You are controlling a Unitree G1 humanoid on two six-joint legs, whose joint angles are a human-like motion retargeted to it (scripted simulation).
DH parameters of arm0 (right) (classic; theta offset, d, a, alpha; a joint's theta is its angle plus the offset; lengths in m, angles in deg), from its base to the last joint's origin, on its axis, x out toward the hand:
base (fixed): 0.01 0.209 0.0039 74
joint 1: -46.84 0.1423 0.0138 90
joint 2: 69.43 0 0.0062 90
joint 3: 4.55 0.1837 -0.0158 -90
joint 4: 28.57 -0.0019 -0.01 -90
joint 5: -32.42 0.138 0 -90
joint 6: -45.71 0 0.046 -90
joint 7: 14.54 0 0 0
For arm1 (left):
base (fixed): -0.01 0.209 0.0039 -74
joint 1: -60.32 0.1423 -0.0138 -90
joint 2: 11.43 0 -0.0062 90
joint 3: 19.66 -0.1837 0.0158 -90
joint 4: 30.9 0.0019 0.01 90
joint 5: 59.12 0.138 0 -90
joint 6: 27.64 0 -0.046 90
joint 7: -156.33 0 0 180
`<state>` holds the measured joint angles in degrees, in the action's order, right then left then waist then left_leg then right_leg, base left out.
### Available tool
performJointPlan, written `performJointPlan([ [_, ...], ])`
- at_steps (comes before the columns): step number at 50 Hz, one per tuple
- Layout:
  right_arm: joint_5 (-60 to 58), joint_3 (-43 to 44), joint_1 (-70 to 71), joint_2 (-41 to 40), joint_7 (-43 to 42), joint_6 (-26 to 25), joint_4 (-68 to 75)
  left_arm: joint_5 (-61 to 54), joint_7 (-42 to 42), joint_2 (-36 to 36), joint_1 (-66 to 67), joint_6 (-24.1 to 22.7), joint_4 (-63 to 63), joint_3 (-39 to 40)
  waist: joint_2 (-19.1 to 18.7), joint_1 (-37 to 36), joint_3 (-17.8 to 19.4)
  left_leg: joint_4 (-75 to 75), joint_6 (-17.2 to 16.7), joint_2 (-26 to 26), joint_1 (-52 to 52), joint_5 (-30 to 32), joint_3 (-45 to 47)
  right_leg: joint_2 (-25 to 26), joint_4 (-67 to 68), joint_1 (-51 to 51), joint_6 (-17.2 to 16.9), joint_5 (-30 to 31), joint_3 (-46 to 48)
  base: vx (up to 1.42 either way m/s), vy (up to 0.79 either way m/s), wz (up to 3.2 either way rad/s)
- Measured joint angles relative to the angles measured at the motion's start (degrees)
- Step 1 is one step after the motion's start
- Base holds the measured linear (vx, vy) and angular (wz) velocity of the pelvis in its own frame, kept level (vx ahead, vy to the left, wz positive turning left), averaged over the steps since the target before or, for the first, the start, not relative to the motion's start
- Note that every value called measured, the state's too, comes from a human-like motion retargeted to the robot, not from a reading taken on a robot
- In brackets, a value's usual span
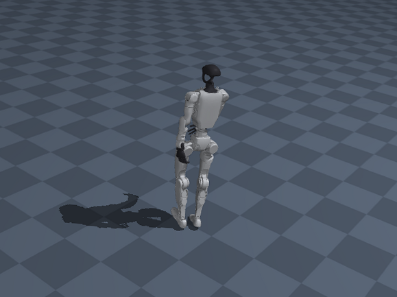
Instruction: In place motions
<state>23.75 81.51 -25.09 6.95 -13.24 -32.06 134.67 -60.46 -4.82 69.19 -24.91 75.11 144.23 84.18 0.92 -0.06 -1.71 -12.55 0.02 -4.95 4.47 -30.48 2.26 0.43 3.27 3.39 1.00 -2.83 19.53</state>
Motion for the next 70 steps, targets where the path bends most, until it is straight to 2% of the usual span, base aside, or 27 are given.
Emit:
performJointPlan([
  [5,-4.24,1.45,-4.75,2.36,1.76,-1.7,2.72,-0.01,-0.82,0.54,-3.7,-0.3,1.28,-2.37,0.71,1.04,0.1,3.46,2.55,-1.23,-1.49,-1.63,-0.26,-1.41,0.87,-0.32,-1.2,0.29,1.7,-0.09,0.22,0.11],
  [10,-11.54,4.27,-10.58,4.65,4.56,-6.5,8.44,-1.46,-2.89,0.57,-7.88,-0.54,5.15,-5.65,0.54,0.11,0.9,4.06,4.77,-1.69,-3.36,-3.35,-0.26,-2.73,6.59,-1.62,-1.71,0.03,1.86,-0.07,0.24,-0.41],
  [12,-13.88,5.68,-13.96,5.49,5.83,-7.72,10.05,-2.97,-3.79,0.22,-9.99,-0.54,5.96,-8.0,-0.2,0.31,2.13,3.97,5.42,-1.07,-4.61,-3.66,-0.12,-3.01,11.86,-2.89,-1.14,3.51,2.06,-0.06,0.24,-0.36],
  [15,-15.65,7.92,-18.89,6.8,6.46,-8.28,12.64,-4.45,-4.52,-0.71,-14.92,-0.62,5.36,-11.14,-2.71,1.15,4.52,3.93,5.7,1.66,-6.13,-3.76,0.37,-4.89,27.12,-9.06,-1.57,16.75,2.09,-0.16,0.23,-0.31],
  [17,-16.03,9.18,-22.07,7.87,5.77,-8.9,14.82,-3.72,-4.44,-1.42,-18.63,-1.15,2.56,-12.96,-4.62,3.66,5.97,3.86,5.93,3.4,-6.47,-3.7,-0.44,-3.73,38.82,-16.45,1.55,22.81,-1.44,-0.21,0.19,0.17],
  [18,-16.26,9.68,-24.05,8.39,5.27,-9.21,16.02,-3.47,-4.35,-1.54,-20.54,-1.31,1.01,-14.21,-5.68,5.42,6.42,3.93,6.19,4.26,-6.58,-3.42,-1.02,-0.95,44.53,-20.55,1.16,21.11,-4.52,-0.19,0.23,0.38],
  [19,-16.48,10.08,-25.5,9.09,5.21,-9.79,17.34,-3.02,-4.61,-1.42,-22.94,-1.11,-0.7,-14.56,-6.33,7.11,6.89,3.78,6.65,4.59,-6.35,-3.28,-1.24,-2.88,51.35,-24.54,3.06,19.03,-2.93,-0.16,0.21,0.34],
  [20,-16.68,10.43,-26.7,9.88,5.37,-10.49,18.73,-2.45,-5.06,-1.17,-25.58,-0.72,-2.5,-14.47,-6.75,8.78,7.37,3.51,7.21,4.65,-5.94,-3.21,-1.27,-7.17,58.73,-28.48,6.1,16.75,1.01,-0.17,0.14,0.44],
  [22,-16.82,11.19,-29.22,10.7,6.26,-13.03,21.59,-1.01,-7.01,-1.18,-30.37,-1.12,-6.07,-12.65,-8.0,13.2,8.63,3.03,7.67,6.22,-4.91,-2.59,-2.37,-7.51,69.41,-36.75,6.45,13.79,0.61,-0.2,0.09,0.75],
  [25,-17.28,13.72,-33.51,11.61,8.44,-17.52,24.16,-2.54,-8.66,-0.77,-36.65,-2.5,-12.0,-13.26,-9.97,18.28,9.41,2.55,8.0,9.33,-2.77,-1.7,-1.74,-5.66,79.61,-48.86,4.77,11.37,-0.04,-0.12,0.03,0.8],
  [29,-15.44,16.01,-39.46,12.49,10.27,-20.9,24.16,-3.97,-9.67,0.51,-40.73,-4.45,-19.81,-15.28,-11.78,22.41,7.89,3.77,7.28,12.57,-0.49,-0.55,0.02,-6.54,84.0,-60.27,6.73,9.91,2.52,0.05,0.0,0.39],
  [32,-12.87,18.27,-41.27,12.44,8.96,-21.48,24.16,-5.01,-11.91,0.62,-41.72,-5.68,-23.55,-16.35,-12.28,23.42,7.71,3.78,7.22,13.7,-0.38,-0.52,0.68,-6.23,81.18,-61.22,7.45,10.66,3.22,0.02,-0.01,0.03],
  [35,-10.0,20.0,-40.71,11.66,8.5,-20.34,24.16,-6.57,-12.83,-0.32,-41.64,-7.25,-24.22,-17.18,-11.75,23.0,7.84,3.99,7.13,13.65,-1.51,-0.8,0.78,-4.23,75.18,-56.6,5.8,12.39,1.38,0.01,-0.01,-0.07],
  [41,-8.57,19.88,-37.81,9.52,11.5,-16.43,20.47,-5.24,-10.76,-3.39,-35.56,-7.23,-21.07,-19.4,-10.4,19.74,3.56,6.87,6.29,11.54,-3.47,-0.66,2.29,-1.59,56.46,-38.78,1.89,18.2,-1.32,0.11,-0.05,-0.24],
  [45,-10.77,18.21,-33.07,9.1,11.65,-14.03,17.05,-1.54,-8.44,-4.34,-29.54,-8.14,-17.44,-20.32,-7.23,14.55,1.72,8.89,6.29,7.48,-6.34,-1.07,5.02,1.21,39.45,-24.67,1.68,20.29,-6.83,0.18,-0.04,-0.67],
  [48,-11.47,16.27,-30.16,8.88,8.44,-12.73,15.25,-0.15,-7.42,-5.47,-24.98,-7.65,-14.27,-20.79,-5.67,12.25,-0.24,9.68,5.97,4.76,-6.31,-1.31,4.86,0.93,24.9,-15.63,1.51,20.44,-9.1,0.2,-0.08,-0.16],
  [50,-11.0,14.79,-27.67,8.99,5.99,-12.59,14.97,0.67,-6.53,-5.99,-22.44,-7.29,-11.82,-20.38,-3.77,10.53,-1.1,9.98,5.96,1.95,-6.3,-1.46,5.07,-0.89,15.1,-9.55,-2.31,16.98,-8.53,0.13,-0.04,-0.16],
  [51,-10.5,14.16,-26.38,8.94,5.19,-12.63,15.1,1.05,-6.34,-6.19,-21.35,-6.98,-10.41,-19.87,-3.05,9.29,-1.43,10.12,5.78,1.02,-6.43,-1.63,5.45,-2.09,11.59,-7.1,-2.55,13.03,-4.91,0.13,-0.06,-0.35],
  [54,-7.54,11.02,-21.87,8.67,4.31,-12.59,16.54,2.6,-6.1,-6.47,-17.94,-5.48,-6.01,-16.74,-1.37,5.39,-2.52,10.06,4.82,-0.41,-6.59,-2.3,6.9,-3.27,3.94,-3.47,-1.46,5.58,0.43,0.2,-0.19,-0.62],
  [58,-2.84,5.2,-14.67,7.51,5.8,-12.65,17.91,2.76,-5.47,-5.51,-11.81,-3.19,-1.25,-10.96,-0.33,1.72,-3.17,6.79,3.29,0.02,-5.09,-3.29,8.71,-2.01,-0.19,-3.36,0.1,4.13,-1.83,0.21,-0.26,-0.43],
  [62,-0.8,-0.14,-8.05,5.78,7.02,-12.17,12.63,-0.63,-3.99,-4.91,-4.31,-0.75,1.01,-4.35,0.11,2.06,-1.64,-3.82,2.22,1.86,-0.08,0.42,9.43,-2.32,0.17,-3.58,0.17,2.92,-2.25,0.09,-0.25,0.15],
  [65,0.07,-1.44,-4.25,3.76,7.43,-11.53,5.59,-2.8,-3.99,-5.02,1.27,-1.19,3.77,-0.31,1.78,-0.26,-0.51,-20.37,0.14,5.0,9.27,9.7,12.08,-3.65,0.55,-3.95,-0.12,2.31,-4.45,0.06,-0.26,-0.32],
  [67,3.38,-1.12,-0.94,3.12,7.93,-10.82,1.86,-1.95,-4.23,-4.79,4.51,-0.45,6.43,0.49,3.19,-1.76,0.01,-31.61,2.31,6.53,16.2,15.18,13.49,-4.92,0.57,-4.15,-0.14,2.13,-4.42,0.03,-0.26,0.08],
  [70,8.13,1.2,5.26,2.56,8.55,-10.73,-1.79,1.89,-4.36,-4.14,8.7,0.69,10.98,1.16,5.59,-5.47,1.74,-49.36,3.21,8.95,26.04,10.59,17.2,-6.77,0.54,-3.46,0.55,2.41,-4.6,0.06,-0.21,-0.04],
])
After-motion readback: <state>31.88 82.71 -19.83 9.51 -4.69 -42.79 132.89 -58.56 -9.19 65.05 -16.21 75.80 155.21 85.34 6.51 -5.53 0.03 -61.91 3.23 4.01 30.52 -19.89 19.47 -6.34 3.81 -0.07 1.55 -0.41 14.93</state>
